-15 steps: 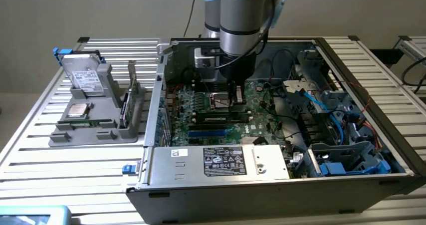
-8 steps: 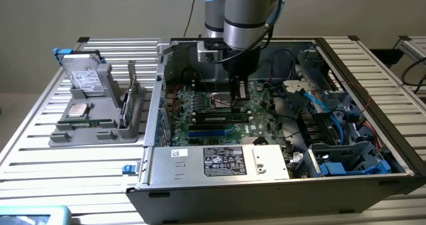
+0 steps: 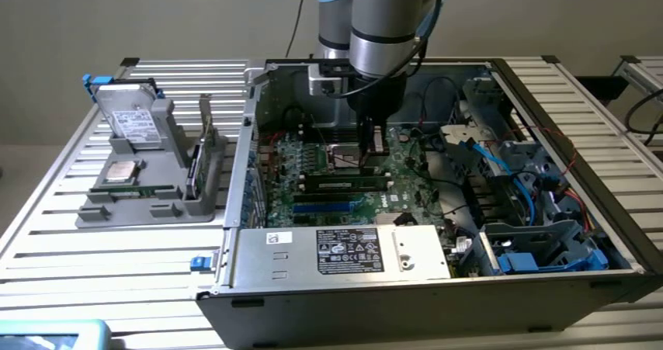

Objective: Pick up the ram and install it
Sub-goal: 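Press down the ram until it locks into place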

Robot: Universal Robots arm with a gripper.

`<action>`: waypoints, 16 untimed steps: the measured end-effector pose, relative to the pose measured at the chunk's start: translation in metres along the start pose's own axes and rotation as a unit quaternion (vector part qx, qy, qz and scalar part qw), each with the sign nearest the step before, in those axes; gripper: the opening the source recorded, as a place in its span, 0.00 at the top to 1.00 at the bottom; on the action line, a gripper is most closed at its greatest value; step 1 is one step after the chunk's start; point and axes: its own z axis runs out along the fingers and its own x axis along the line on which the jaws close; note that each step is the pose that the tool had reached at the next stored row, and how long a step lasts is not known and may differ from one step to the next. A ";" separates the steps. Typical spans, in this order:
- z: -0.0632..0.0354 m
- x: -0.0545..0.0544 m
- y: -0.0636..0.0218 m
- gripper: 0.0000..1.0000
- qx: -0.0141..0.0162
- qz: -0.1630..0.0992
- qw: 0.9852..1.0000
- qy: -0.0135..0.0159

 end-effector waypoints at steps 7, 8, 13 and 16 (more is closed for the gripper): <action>-0.0002 0.000 0.0000 0.81 0.000 0.000 1.000 -0.001; -0.0002 0.000 0.0000 0.81 0.000 0.000 1.000 -0.001; -0.0003 0.000 0.0000 0.89 0.000 0.000 1.000 -0.002; 0.0003 0.000 -0.0002 0.89 0.000 0.001 1.000 0.002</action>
